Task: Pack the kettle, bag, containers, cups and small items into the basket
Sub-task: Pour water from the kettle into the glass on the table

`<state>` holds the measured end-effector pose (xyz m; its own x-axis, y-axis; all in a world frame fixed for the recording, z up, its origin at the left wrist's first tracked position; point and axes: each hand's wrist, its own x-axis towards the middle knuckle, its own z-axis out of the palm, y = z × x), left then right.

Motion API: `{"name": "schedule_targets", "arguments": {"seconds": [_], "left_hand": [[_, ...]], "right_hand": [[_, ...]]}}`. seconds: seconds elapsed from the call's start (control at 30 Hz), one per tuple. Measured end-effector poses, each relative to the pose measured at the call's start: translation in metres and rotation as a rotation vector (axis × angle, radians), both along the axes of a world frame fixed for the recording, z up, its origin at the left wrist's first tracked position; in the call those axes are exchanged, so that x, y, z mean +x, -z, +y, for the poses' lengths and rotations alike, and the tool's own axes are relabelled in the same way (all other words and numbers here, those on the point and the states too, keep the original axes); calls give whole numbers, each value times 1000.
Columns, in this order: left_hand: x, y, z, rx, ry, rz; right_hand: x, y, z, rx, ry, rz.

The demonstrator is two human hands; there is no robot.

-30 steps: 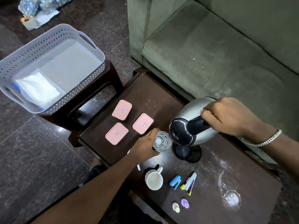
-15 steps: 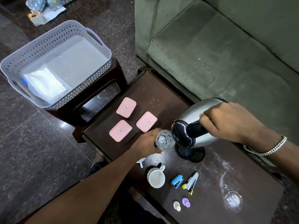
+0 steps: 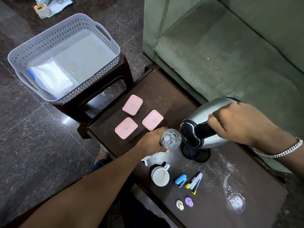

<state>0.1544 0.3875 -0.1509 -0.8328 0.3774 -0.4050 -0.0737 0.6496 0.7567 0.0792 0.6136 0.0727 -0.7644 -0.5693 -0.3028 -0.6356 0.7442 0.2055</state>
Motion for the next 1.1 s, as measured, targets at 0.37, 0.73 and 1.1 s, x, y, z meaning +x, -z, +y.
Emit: {"name": "schedule_targets", "arguments": {"seconds": [0.37,0.73,1.1], "left_hand": [[0,6,-1,-11,13,3],[-1,10,-1,-23,25,14],[-3,10,-1,-20,40,22]], "right_hand": [[3,-4,-5,60,9,23],[6,1,-3,50,32,29],[10,7,-3,63,24,73]]}}
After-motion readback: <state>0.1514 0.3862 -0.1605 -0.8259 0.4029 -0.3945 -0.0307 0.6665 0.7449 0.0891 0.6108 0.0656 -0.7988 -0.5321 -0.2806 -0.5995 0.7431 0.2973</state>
